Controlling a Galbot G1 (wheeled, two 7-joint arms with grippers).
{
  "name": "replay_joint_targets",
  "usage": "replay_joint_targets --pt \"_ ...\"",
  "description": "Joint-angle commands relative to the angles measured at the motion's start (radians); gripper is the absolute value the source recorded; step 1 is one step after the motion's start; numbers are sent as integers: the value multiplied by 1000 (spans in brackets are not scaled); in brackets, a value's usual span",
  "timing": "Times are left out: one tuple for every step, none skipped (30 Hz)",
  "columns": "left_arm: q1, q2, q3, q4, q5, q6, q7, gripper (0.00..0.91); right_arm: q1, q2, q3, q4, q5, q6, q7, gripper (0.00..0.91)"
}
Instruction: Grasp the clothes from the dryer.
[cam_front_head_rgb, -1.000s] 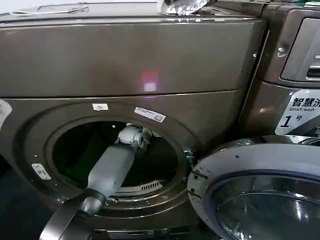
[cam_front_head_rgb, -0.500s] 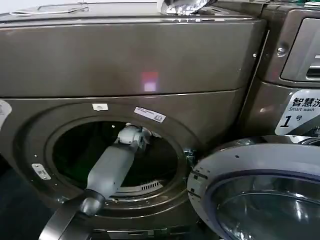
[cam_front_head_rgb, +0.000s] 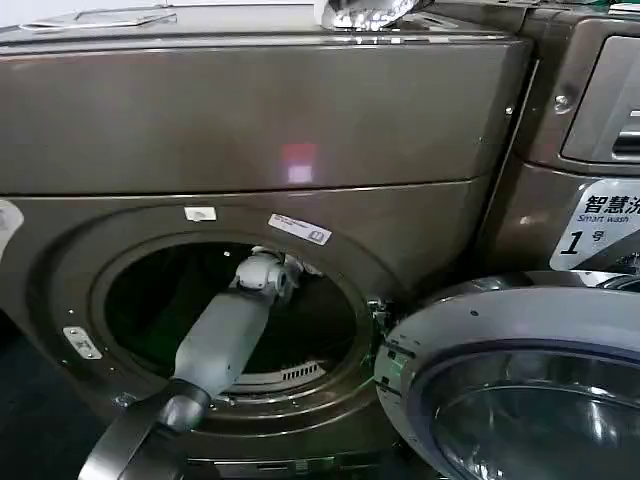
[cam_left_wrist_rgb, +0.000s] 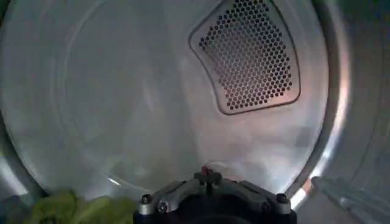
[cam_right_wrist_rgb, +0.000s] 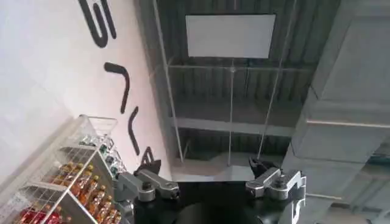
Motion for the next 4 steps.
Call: replay_joint_targets --pt "0 0 0 3 3 -3 0 0 2 1 -2 1 0 0 0 907" --pt "0 0 0 3 3 -3 0 0 2 1 -2 1 0 0 0 907" --pt "1 0 -1 3 4 -3 0 0 2 1 -2 1 0 0 0 907" --pt "1 0 -1 3 5 -4 0 0 2 1 -2 0 0 0 -1 907"
